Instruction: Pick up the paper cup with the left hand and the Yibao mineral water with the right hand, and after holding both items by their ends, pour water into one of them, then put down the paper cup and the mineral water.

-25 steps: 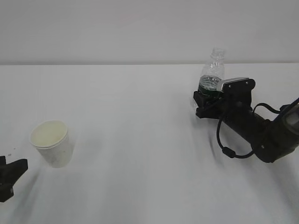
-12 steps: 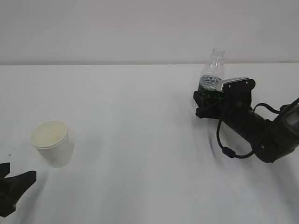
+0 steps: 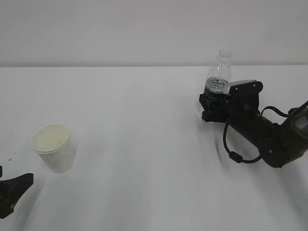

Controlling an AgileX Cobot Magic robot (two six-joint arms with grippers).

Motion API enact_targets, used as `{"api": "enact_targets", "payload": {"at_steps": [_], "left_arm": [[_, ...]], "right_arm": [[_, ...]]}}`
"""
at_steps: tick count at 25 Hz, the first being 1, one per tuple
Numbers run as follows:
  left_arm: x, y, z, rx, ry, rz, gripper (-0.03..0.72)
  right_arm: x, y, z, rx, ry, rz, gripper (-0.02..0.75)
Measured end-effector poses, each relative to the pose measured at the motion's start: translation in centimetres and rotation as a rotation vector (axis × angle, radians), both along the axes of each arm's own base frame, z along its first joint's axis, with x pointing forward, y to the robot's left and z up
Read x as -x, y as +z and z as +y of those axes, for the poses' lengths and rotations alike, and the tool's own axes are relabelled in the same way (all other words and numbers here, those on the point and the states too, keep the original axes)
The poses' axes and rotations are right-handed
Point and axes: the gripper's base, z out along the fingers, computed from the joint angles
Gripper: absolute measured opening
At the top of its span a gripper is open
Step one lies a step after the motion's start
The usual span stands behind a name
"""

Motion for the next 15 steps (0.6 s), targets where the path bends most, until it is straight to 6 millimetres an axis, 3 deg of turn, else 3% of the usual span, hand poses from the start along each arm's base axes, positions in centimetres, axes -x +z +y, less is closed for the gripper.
{"api": "enact_targets", "payload": {"at_steps": [8, 15], "left_arm": [[-0.05, 0.0, 0.17, 0.002, 0.023, 0.001, 0.585], [0.11, 0.06, -0.6, -0.067, -0.115, -0.032, 0.583]], "right_arm": [[0.0, 0.0, 0.0, 0.0, 0.0, 0.0, 0.51], [0.0, 0.0, 0.0, 0.0, 0.0, 0.0, 0.51]]}}
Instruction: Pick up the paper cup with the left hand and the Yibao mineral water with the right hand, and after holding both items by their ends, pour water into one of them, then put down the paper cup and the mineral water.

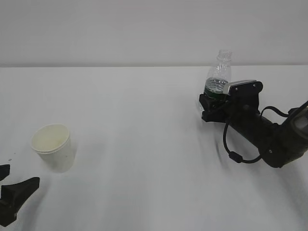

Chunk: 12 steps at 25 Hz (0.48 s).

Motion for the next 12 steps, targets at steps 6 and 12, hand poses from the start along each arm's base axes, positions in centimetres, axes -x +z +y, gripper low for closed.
{"api": "enact_targets", "payload": {"at_steps": [6, 12], "left_arm": [[-0.4, 0.2, -0.7, -0.016, -0.099, -0.033, 0.582], [-1.3, 0.5, -0.8, -0.017, -0.109, -0.064, 0.582]], "right_arm": [[0.0, 0.0, 0.0, 0.0, 0.0, 0.0, 0.509], [0.0, 0.0, 0.0, 0.0, 0.0, 0.0, 0.51]]}}
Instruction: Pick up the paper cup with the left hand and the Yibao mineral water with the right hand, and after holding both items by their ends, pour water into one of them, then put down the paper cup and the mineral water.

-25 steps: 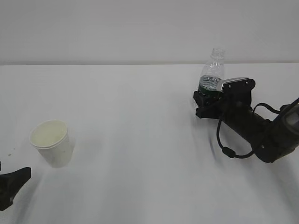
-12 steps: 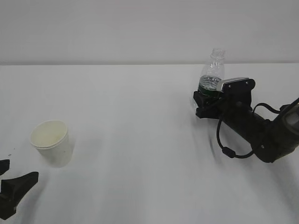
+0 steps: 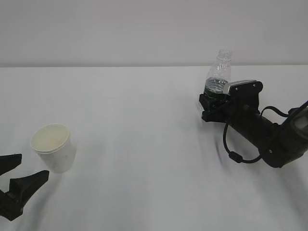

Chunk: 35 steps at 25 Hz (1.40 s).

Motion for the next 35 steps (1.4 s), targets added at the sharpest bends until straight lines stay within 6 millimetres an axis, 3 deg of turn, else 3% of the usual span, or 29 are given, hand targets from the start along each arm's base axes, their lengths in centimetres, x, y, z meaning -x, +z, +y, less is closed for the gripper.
{"api": "enact_targets", "payload": {"at_steps": [10, 21, 35], "left_arm": [[-0.5, -1.9, 0.0, 0.0, 0.004, 0.093, 0.578], [-1.0, -1.9, 0.0, 0.0, 0.0, 0.08, 0.571], [-1.0, -1.9, 0.0, 0.0, 0.0, 0.08, 0.555]], "right_arm": [[0.0, 0.0, 0.1, 0.015, 0.01, -0.005, 0.51], [0.1, -0.1, 0.3, 0.05, 0.049, -0.005, 0.509], [0.3, 1.6, 0.9, 0.139, 0.14, 0.053, 0.509]]}}
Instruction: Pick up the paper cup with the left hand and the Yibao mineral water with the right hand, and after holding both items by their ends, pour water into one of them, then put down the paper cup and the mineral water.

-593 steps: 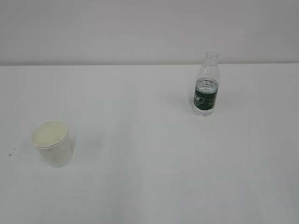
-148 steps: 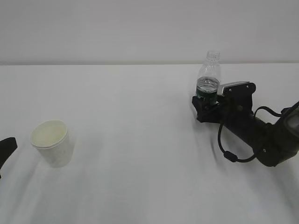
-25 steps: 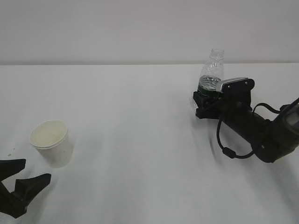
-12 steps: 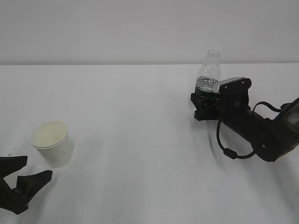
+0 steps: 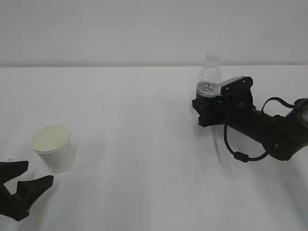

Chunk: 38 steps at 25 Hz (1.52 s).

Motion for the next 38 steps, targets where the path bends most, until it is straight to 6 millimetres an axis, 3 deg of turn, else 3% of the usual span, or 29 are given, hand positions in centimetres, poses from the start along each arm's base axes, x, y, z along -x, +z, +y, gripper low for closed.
{"api": "enact_targets", "payload": {"at_steps": [8, 14, 21, 27, 38], "left_arm": [[0.0, 0.0, 0.0, 0.0, 0.0, 0.0, 0.554], [0.0, 0.0, 0.0, 0.0, 0.0, 0.0, 0.553], [0.0, 0.0, 0.0, 0.0, 0.0, 0.0, 0.548], [0.0, 0.0, 0.0, 0.0, 0.0, 0.0, 0.545], [0.0, 0.0, 0.0, 0.0, -0.001, 0.0, 0.542]], "right_arm": [[0.4, 0.8, 0.0, 0.017, 0.009, 0.008, 0.509], [2.2, 0.2, -0.1, 0.039, 0.034, 0.023, 0.509], [4.0, 1.6, -0.3, 0.048, 0.05, -0.015, 0.508], [4.4, 2.8, -0.3, 0.048, 0.049, -0.038, 0.508], [4.9, 2.3, -0.4, 0.052, 0.05, -0.015, 0.455]]}}
